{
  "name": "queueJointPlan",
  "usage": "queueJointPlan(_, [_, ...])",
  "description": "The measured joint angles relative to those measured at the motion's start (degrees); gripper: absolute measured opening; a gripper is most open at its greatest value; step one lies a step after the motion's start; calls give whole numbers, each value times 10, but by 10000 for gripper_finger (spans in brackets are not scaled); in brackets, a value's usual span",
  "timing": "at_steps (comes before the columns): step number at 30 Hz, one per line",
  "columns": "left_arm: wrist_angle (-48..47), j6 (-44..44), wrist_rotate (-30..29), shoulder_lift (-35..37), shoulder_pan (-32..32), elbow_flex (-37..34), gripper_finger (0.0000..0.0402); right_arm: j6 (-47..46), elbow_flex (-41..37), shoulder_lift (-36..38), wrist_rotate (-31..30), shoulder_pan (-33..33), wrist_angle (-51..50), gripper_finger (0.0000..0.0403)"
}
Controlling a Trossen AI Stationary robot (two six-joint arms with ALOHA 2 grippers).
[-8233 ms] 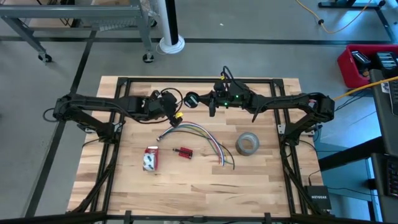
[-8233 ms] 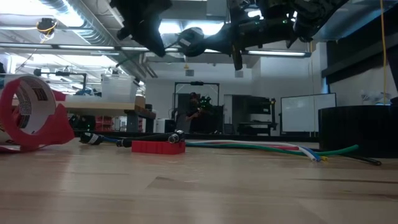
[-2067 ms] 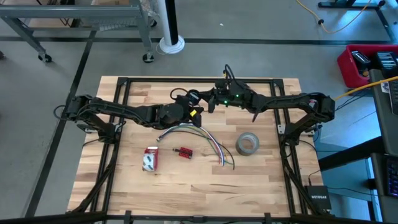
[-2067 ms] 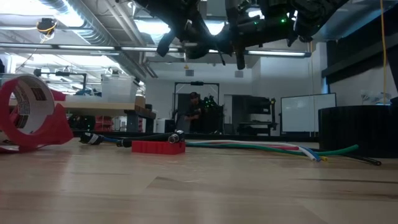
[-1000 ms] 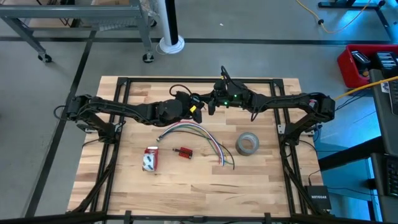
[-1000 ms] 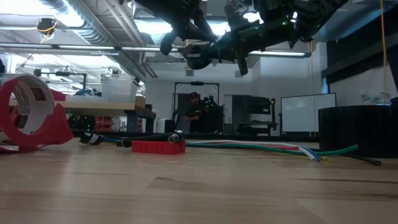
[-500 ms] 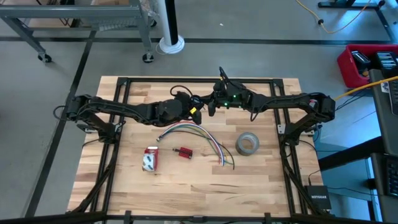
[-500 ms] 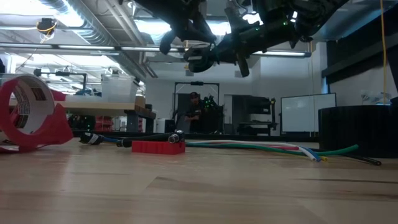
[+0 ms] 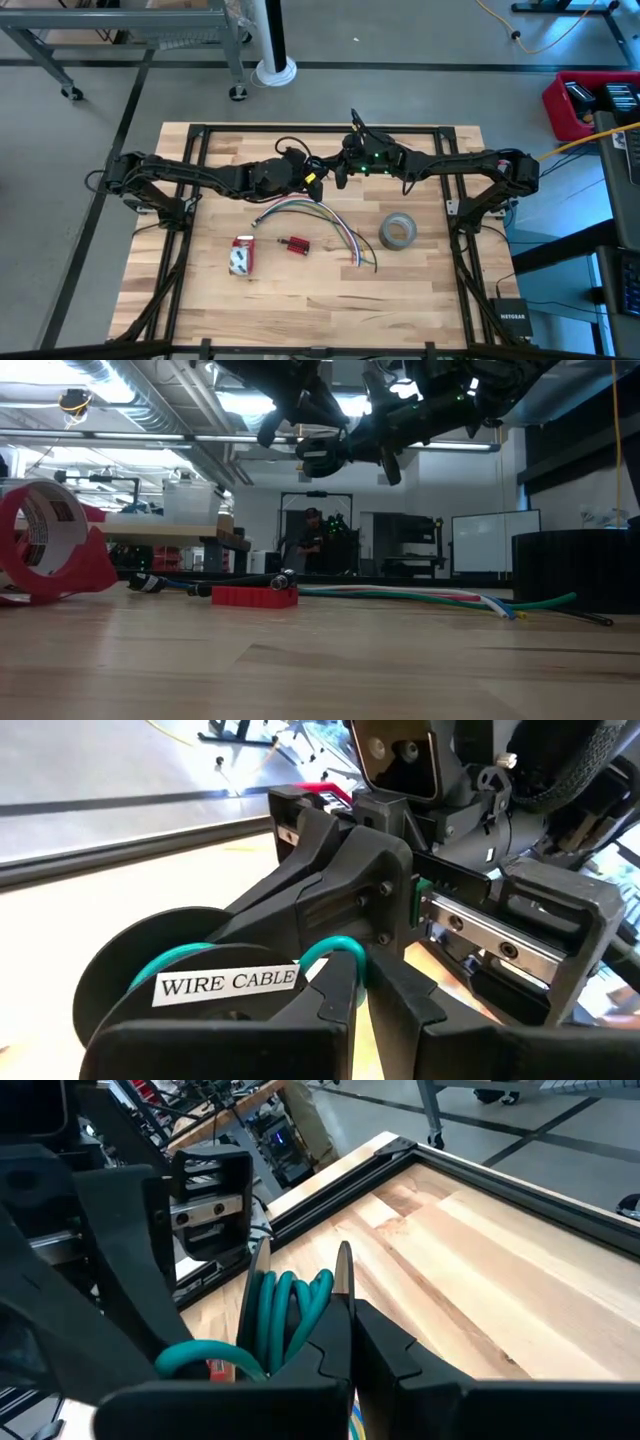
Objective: Coil cords
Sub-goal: Coil the green wire onto the black spool
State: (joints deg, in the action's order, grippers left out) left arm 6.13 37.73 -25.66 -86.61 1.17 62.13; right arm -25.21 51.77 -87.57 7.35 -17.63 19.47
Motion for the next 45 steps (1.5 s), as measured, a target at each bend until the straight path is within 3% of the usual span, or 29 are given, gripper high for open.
queueJointPlan(17, [-59, 44, 65, 18, 0, 0, 15, 0, 0, 0, 65, 0, -64, 1])
queueJointPlan(29, [-79, 18, 79, 65, -1, 3, 14, 18, -2, 11, 49, 0, -126, 1])
queueJointPlan(45, [-199, -154, 56, 65, 3, 2, 15, 17, -2, 12, 53, 0, -124, 1])
